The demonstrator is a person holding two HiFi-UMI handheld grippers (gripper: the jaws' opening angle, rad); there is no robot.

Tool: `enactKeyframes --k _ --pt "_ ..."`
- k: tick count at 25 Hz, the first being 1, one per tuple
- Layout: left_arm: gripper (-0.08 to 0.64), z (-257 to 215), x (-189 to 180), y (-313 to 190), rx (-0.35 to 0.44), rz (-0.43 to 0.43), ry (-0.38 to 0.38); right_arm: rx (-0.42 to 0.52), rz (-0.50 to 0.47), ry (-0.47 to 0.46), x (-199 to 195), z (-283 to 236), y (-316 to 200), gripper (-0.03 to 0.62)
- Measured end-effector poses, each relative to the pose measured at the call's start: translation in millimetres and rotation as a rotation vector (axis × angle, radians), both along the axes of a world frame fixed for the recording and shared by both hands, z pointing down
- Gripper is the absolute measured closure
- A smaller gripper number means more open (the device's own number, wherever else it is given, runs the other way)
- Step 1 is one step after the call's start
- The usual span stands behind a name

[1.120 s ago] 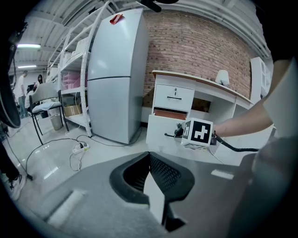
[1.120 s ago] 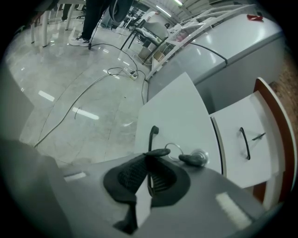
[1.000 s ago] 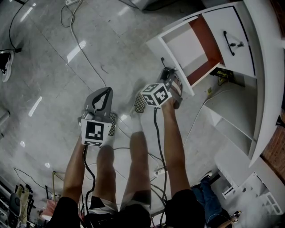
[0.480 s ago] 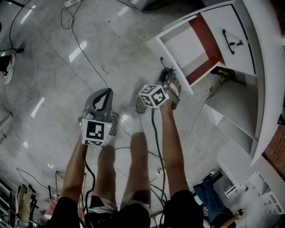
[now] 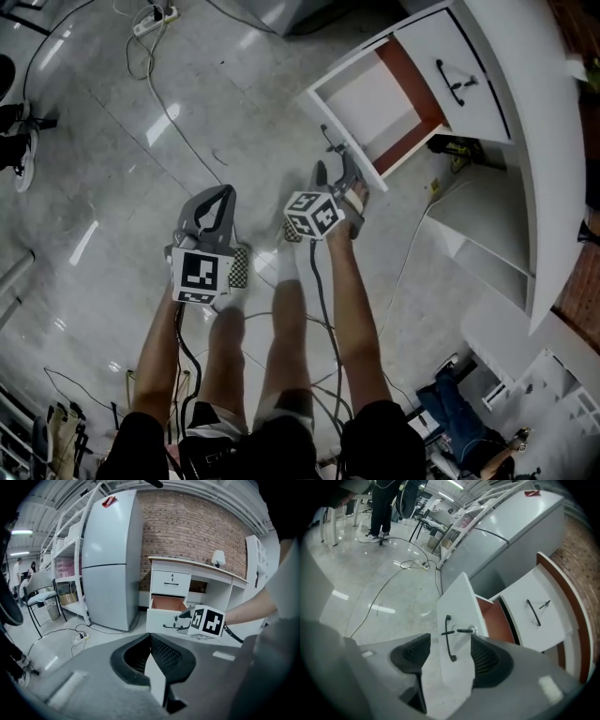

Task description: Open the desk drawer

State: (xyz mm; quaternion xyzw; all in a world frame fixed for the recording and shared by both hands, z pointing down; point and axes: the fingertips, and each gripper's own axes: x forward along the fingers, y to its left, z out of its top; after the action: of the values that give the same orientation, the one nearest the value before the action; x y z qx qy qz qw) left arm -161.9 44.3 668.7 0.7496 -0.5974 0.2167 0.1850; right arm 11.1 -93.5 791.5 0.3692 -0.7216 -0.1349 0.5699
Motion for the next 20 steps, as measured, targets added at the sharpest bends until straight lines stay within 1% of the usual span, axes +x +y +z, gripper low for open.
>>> enactKeyframes --k 2,4,9,12,16,20 --pt "0.551 -17.0 2.1 -4.8 0.014 0.008 0.000 0.000 0.014 -0.025 -0.1 -20.2 -0.2 0.319" --pt "0.551 -39.4 4.7 -8.9 0.030 0.020 -0.003 -0.005 0.048 -0.068 2.0 -45.9 -0.6 0.319" --pt "0.551 -109.6 9.1 -13.2 0.064 0.036 -0.014 -0.006 0.135 -0.184 10.8 -132.3 2.4 0.319" --pt "0.551 -161.0 14.2 -21.7 0.098 0.048 -0.013 0.001 0.184 -0.281 15.3 -194.2 2.8 0.319" --pt "0.551 -227.5 20.6 -37.4 0.181 0.089 -0.025 0.033 0.247 -0.434 18.6 -274.9 7.0 0.319" --pt "0.551 -298.4 40.8 -38.5 0.246 0.114 -0.029 0.078 0.286 -0.559 40.4 -360.4 24.5 0.319"
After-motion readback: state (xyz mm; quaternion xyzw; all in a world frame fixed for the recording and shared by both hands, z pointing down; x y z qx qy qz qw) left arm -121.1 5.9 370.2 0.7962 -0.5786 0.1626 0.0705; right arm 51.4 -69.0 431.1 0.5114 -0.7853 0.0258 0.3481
